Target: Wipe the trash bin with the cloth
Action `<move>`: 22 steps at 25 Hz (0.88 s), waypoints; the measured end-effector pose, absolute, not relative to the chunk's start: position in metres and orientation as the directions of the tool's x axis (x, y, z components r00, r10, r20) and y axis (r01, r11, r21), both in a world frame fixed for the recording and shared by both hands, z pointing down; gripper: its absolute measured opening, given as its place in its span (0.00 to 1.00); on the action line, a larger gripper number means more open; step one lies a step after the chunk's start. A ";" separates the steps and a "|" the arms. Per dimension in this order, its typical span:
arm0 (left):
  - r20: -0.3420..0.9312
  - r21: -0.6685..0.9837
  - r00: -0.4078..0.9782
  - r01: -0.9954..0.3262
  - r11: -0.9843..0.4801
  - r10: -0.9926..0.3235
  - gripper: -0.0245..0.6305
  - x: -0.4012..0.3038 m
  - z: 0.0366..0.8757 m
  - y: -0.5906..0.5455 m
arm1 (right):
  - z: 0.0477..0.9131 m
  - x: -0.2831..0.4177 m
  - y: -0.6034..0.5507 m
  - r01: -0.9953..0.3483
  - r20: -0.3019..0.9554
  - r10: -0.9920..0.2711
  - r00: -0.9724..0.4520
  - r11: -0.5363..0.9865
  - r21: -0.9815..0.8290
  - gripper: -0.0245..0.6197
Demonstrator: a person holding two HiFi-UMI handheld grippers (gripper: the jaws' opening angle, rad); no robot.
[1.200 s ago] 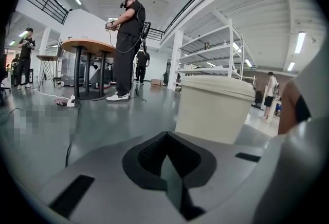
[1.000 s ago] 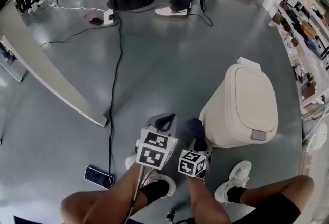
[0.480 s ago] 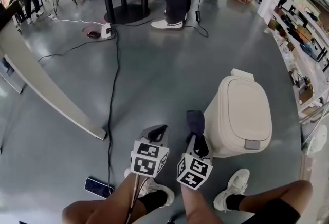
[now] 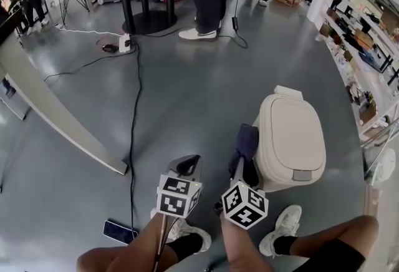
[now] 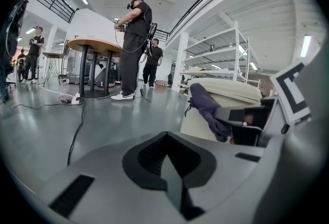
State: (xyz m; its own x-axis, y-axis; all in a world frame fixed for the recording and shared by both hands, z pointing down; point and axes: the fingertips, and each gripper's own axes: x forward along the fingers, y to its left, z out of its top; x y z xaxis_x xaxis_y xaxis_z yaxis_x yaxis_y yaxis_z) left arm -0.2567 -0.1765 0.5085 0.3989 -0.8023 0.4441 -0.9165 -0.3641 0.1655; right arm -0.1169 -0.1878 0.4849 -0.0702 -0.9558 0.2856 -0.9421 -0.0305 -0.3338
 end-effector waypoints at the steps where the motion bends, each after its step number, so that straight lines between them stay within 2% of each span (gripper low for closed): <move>1: 0.445 0.165 0.401 -0.916 -0.367 -0.801 0.04 -0.256 0.509 -0.177 | 0.488 -0.116 -0.188 -0.942 0.291 -0.954 -0.068 -0.035 -0.335 0.19; 22: 0.460 0.181 0.400 -0.916 -0.357 -0.793 0.04 -0.258 0.523 -0.178 | 0.586 -0.116 -0.175 -0.955 0.489 -0.870 -0.055 -0.097 -0.279 0.19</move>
